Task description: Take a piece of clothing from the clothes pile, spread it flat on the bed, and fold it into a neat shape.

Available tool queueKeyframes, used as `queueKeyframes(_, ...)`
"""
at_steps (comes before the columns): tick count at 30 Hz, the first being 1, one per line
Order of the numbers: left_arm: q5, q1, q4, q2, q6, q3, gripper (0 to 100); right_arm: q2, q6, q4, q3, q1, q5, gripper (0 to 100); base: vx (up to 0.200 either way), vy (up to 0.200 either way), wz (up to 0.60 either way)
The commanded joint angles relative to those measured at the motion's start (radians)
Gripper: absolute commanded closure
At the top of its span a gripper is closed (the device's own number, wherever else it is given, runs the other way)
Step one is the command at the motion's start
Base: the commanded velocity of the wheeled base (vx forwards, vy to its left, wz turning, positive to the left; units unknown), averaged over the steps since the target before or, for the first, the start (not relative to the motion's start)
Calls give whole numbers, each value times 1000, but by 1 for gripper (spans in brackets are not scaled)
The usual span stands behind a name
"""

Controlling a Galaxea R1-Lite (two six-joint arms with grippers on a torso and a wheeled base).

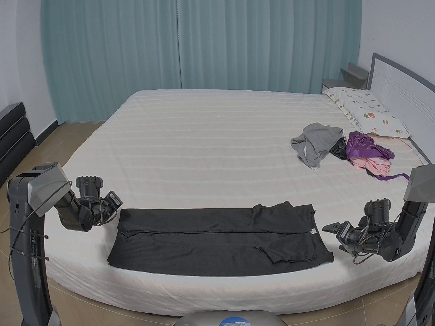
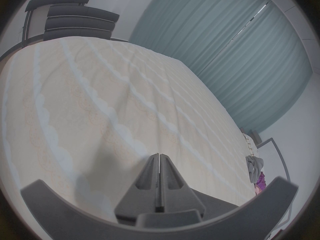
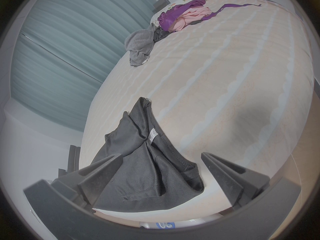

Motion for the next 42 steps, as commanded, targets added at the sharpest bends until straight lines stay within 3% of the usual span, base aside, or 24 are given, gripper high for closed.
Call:
queueKeyframes(1,0,1,1,-2,-4,1,100,2,0,0,1,2,0,0,0,0,0)
queueKeyframes(8,-34,29,-4,-80,-9,119,100,2,0,1,3,-3,2,0,0,0,0)
queueKeyframes(15,-106,50,-139,-162,-9,314,100,2,2,1,12,-4,17,0,0,0,0)
queueKeyframes(16,-109,49,-145,-166,-7,325,0,2,2,1,12,-4,19,0,0,0,0)
queueKeyframes(23,-287,46,-225,-257,37,517,0,15,2,1,13,-3,25,0,0,0,0)
queueKeyframes(26,-348,46,-223,-261,145,575,0,17,2,1,13,-3,25,0,0,0,0)
queueKeyframes(29,-351,39,-228,-252,223,590,0,17,2,1,13,-3,25,0,0,0,0)
queueKeyframes(42,-319,-48,-229,-174,277,526,0,17,2,1,13,8,25,0,0,0,0)
